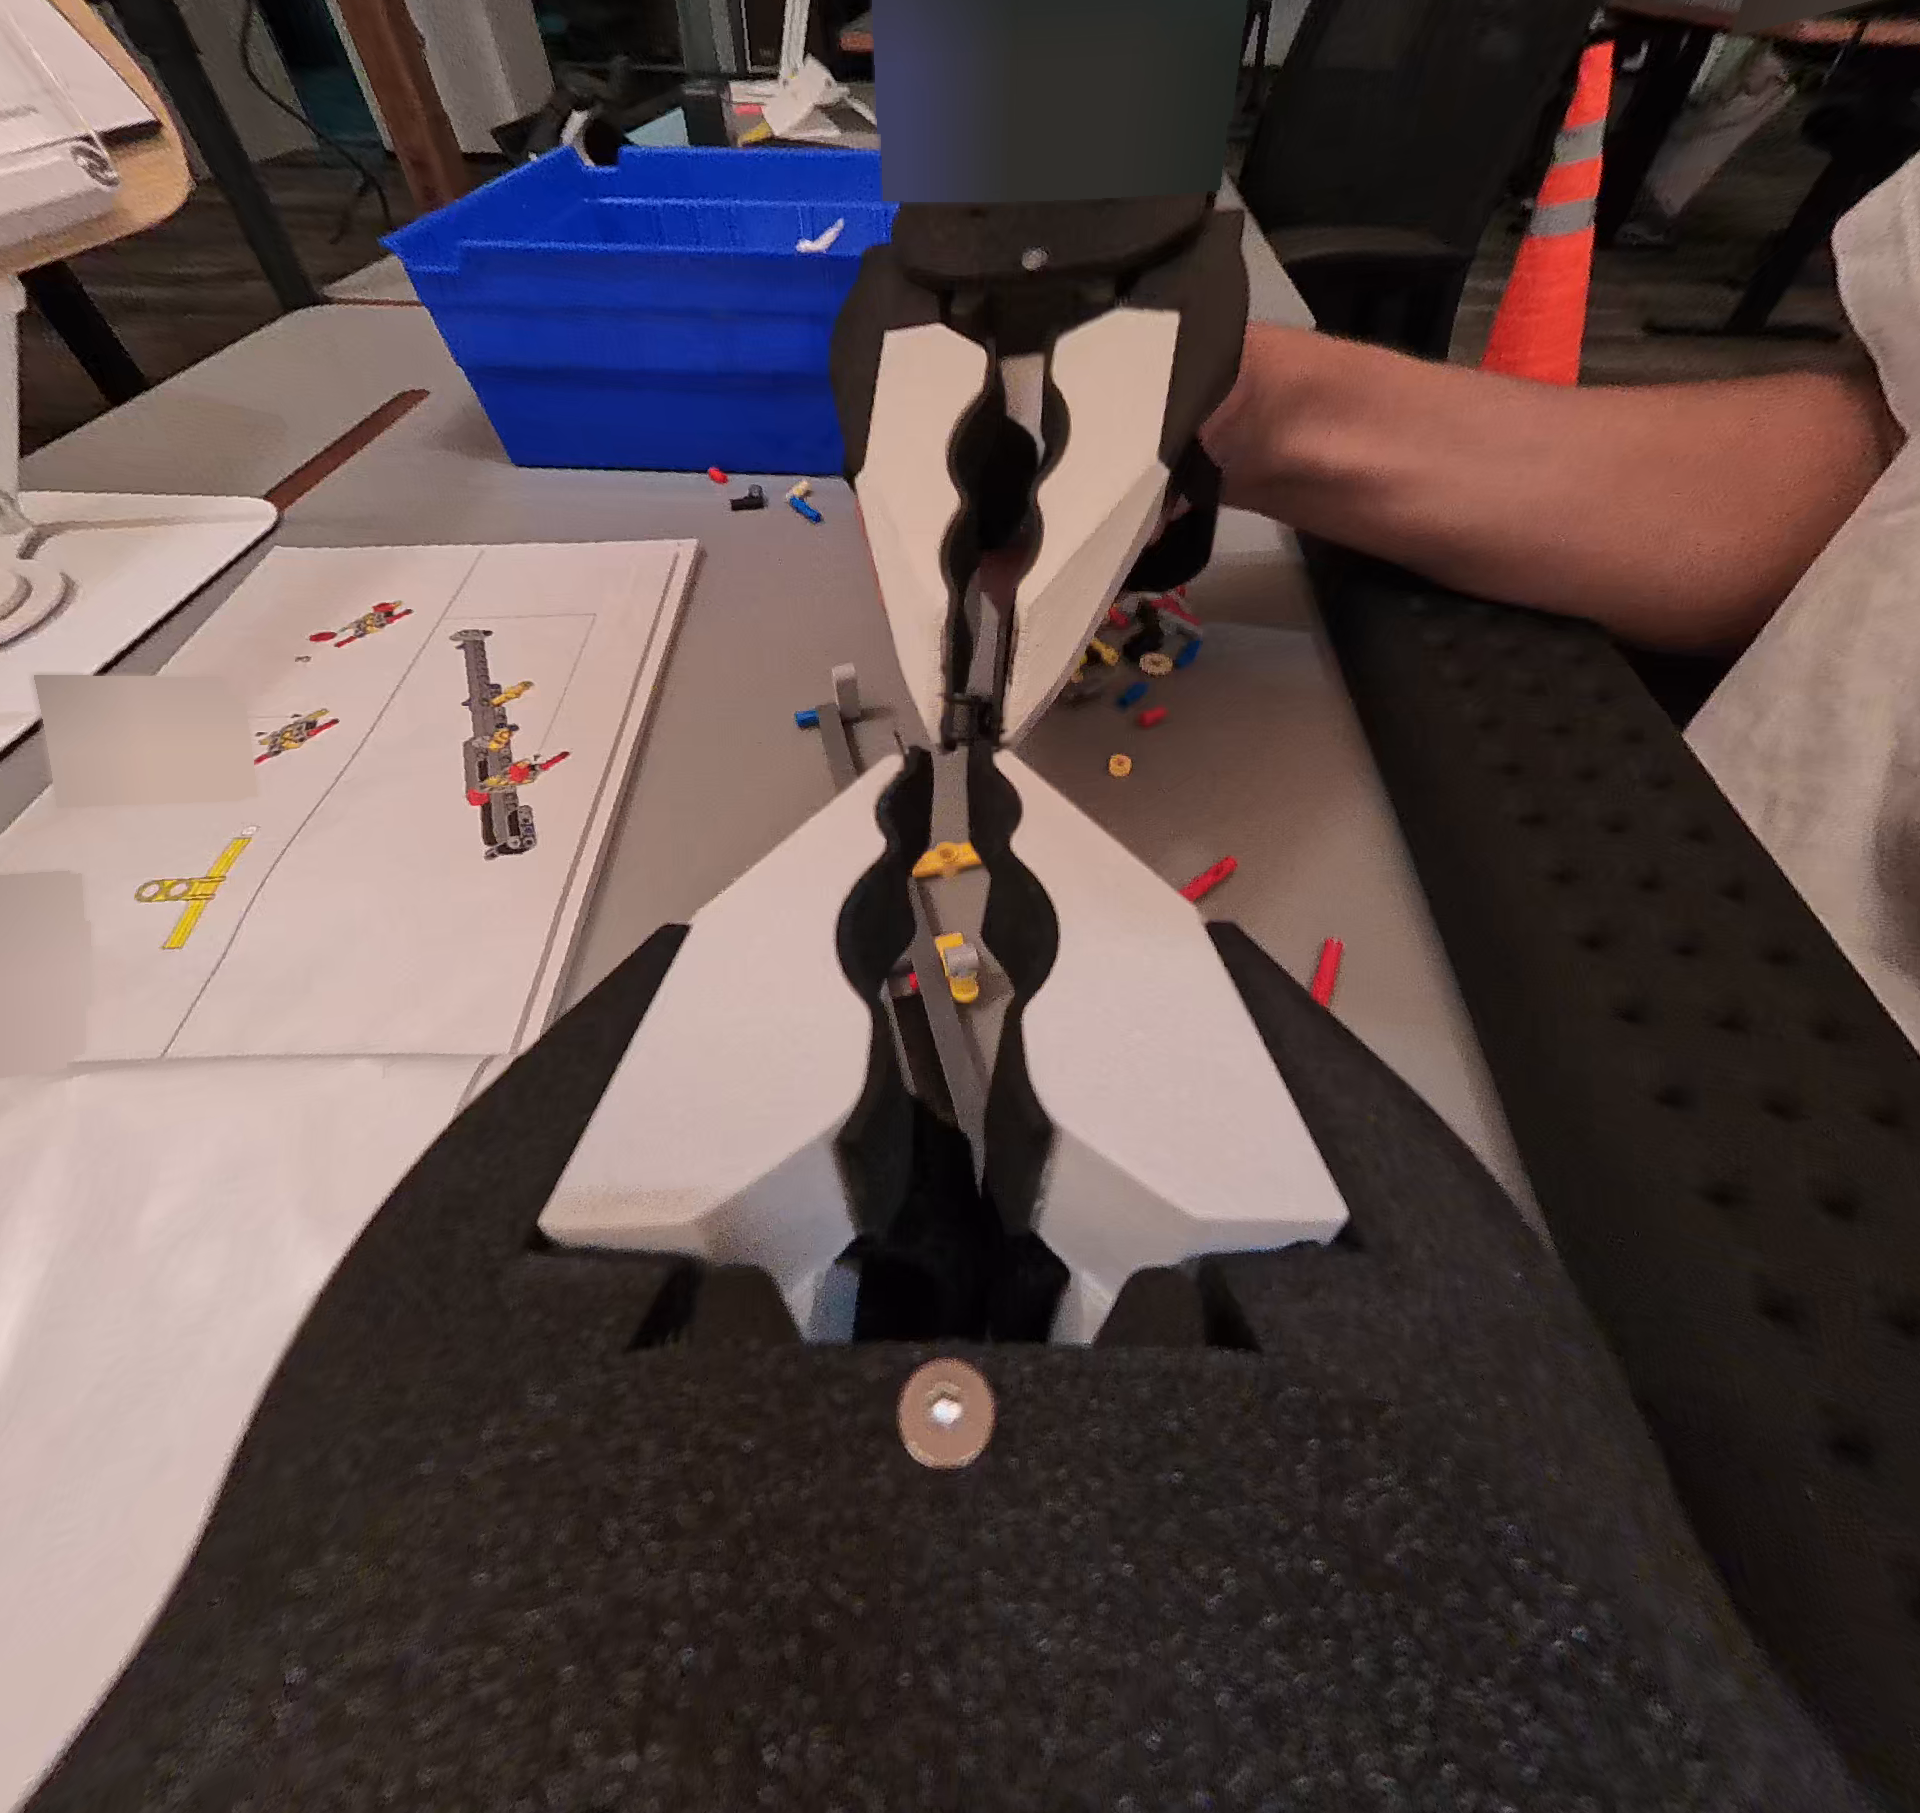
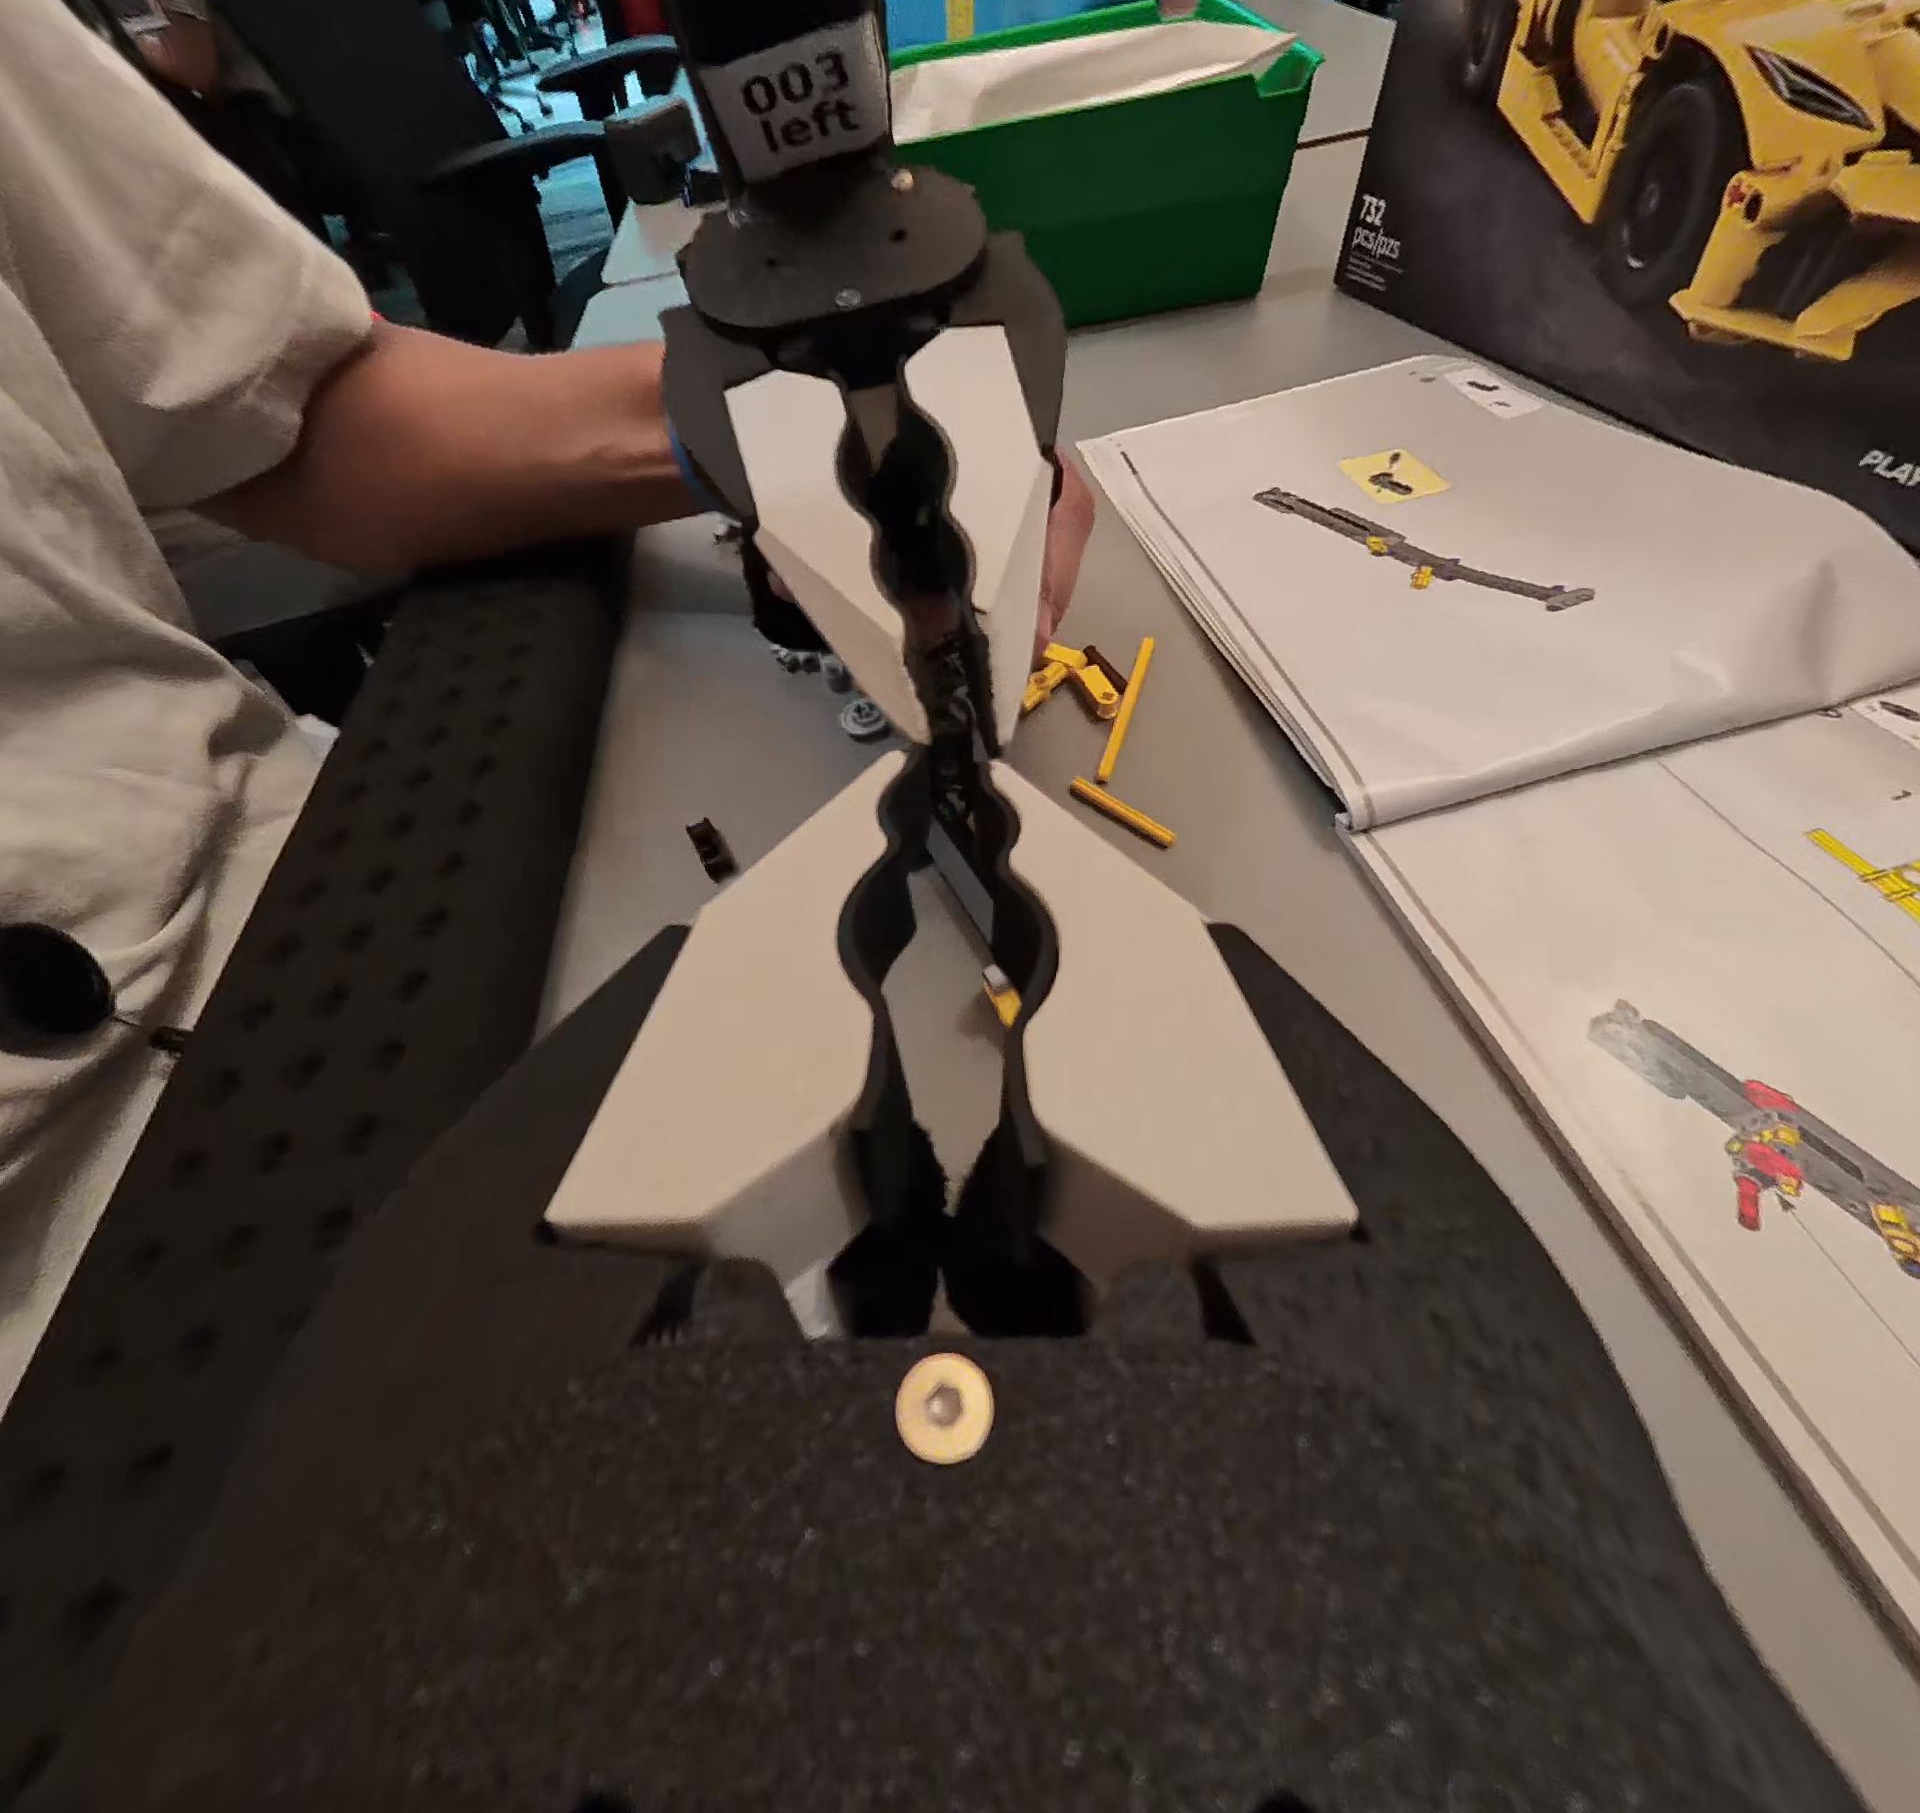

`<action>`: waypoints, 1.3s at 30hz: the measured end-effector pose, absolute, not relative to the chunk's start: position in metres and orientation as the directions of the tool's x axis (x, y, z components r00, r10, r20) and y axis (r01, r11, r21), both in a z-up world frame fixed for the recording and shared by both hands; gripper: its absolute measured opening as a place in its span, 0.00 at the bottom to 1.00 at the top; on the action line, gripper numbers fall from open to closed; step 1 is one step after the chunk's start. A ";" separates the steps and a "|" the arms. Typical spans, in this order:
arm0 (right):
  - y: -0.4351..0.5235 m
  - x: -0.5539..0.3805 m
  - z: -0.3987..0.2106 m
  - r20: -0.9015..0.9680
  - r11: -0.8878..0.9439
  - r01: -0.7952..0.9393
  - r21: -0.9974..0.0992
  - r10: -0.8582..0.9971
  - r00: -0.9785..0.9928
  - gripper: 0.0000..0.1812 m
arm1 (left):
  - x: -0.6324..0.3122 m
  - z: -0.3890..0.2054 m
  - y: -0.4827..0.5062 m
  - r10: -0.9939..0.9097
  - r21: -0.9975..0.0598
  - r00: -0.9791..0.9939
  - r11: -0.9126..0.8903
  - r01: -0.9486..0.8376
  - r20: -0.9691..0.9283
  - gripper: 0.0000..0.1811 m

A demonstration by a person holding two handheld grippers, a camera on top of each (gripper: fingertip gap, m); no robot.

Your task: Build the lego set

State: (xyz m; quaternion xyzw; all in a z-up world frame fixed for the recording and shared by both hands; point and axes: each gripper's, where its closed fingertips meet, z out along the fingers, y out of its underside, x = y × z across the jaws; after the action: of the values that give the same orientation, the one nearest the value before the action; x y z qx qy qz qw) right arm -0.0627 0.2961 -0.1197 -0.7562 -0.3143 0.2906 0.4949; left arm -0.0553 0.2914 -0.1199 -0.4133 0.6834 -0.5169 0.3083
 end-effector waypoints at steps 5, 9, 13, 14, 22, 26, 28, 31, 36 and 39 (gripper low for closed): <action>0.296 -0.059 -0.130 -0.083 -0.317 0.249 -0.915 0.752 0.654 0.04 | -0.056 -0.127 0.292 -0.887 -0.944 -0.459 0.189 -0.270 -0.046 0.04; 0.295 -0.059 -0.136 -0.043 -0.307 0.298 -0.904 0.758 0.650 0.04 | -0.056 -0.134 0.290 -0.885 -0.932 -0.463 0.213 -0.292 -0.057 0.04; 0.292 -0.060 -0.142 -0.002 -0.292 0.345 -0.892 0.766 0.643 0.04 | -0.056 -0.139 0.288 -0.876 -0.917 -0.470 0.268 -0.294 -0.105 0.04; 0.292 -0.060 -0.142 -0.003 -0.292 0.346 -0.892 0.768 0.641 0.04 | -0.056 -0.140 0.287 -0.875 -0.916 -0.471 0.273 -0.293 -0.111 0.04; 0.289 -0.064 -0.156 0.059 -0.292 0.440 -0.849 0.775 0.629 0.04 | -0.061 -0.144 0.271 -0.818 -0.879 -0.522 0.412 -0.238 -0.242 0.01; 0.290 -0.058 -0.158 0.086 -0.290 0.456 -0.841 0.761 0.643 0.04 | -0.063 -0.145 0.279 -0.832 -0.871 -0.506 0.406 -0.277 -0.227 0.10; 0.289 -0.061 -0.159 0.101 -0.280 0.470 -0.837 0.765 0.636 0.04 | -0.063 -0.153 0.282 -0.830 -0.840 -0.498 0.443 -0.313 -0.253 0.13; 0.289 -0.063 -0.161 0.094 -0.291 0.476 -0.830 0.768 0.634 0.04 | -0.059 -0.158 0.281 -0.791 -0.787 -0.483 0.547 -0.286 -0.375 0.08; 0.293 -0.057 -0.169 0.151 -0.299 0.527 -0.796 0.745 0.650 0.04 | -0.053 -0.168 0.288 -0.735 -0.675 -0.444 0.664 -0.321 -0.512 0.08; 0.298 -0.055 -0.167 0.234 -0.261 0.570 -0.779 0.722 0.651 0.04 | -0.051 -0.173 0.298 -0.709 -0.609 -0.408 0.704 -0.365 -0.575 0.07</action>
State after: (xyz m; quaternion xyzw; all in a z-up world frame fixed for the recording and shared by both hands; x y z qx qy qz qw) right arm -0.0545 0.2977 -0.1669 -0.7896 -0.4089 0.0846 0.4497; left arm -0.0512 0.2982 -0.1727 -0.3293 0.8152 -0.1990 0.4328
